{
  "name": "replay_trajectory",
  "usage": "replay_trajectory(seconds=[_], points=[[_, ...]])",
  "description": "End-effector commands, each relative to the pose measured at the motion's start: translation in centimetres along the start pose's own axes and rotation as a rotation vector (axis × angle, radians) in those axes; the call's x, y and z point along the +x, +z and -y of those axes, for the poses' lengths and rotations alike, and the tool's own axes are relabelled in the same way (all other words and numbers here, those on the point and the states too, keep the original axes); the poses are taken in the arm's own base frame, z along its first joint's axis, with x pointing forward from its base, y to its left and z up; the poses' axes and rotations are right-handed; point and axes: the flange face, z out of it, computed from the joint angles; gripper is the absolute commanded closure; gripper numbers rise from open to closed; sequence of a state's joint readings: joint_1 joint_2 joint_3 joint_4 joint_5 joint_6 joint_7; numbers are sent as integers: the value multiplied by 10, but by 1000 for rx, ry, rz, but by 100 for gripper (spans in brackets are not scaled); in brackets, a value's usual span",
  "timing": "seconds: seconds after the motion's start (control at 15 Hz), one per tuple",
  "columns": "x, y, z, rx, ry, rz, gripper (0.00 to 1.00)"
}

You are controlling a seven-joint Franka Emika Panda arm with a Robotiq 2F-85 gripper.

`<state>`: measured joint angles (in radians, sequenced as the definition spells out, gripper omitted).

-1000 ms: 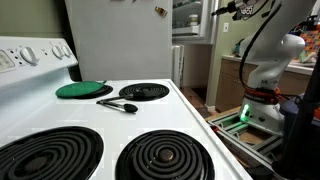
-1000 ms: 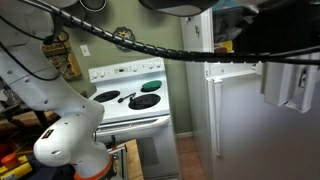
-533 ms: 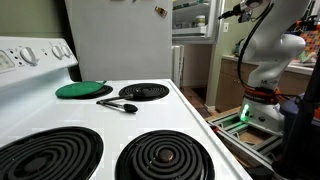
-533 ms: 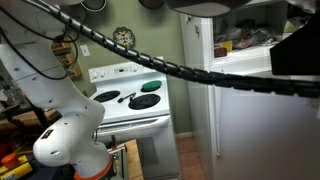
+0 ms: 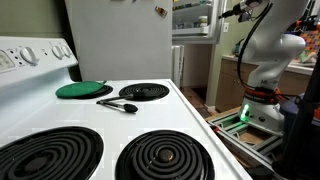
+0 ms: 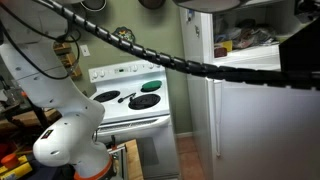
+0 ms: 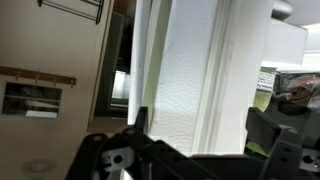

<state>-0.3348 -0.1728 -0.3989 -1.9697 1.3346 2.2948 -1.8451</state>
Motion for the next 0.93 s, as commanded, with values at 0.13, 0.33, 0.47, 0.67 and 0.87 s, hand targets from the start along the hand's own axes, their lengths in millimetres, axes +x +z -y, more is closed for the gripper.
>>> replay_trajectory(seconds=[0.13, 0.33, 0.47, 0.67, 0.87], points=[[1, 0, -1, 1, 0, 1, 0], [2, -2, -3, -11, -8, 12, 0], [8, -14, -10, -75, -38, 32, 0], [13, -32, -19, -138, -44, 80, 0], [13, -56, -17, -117, -52, 242, 0]])
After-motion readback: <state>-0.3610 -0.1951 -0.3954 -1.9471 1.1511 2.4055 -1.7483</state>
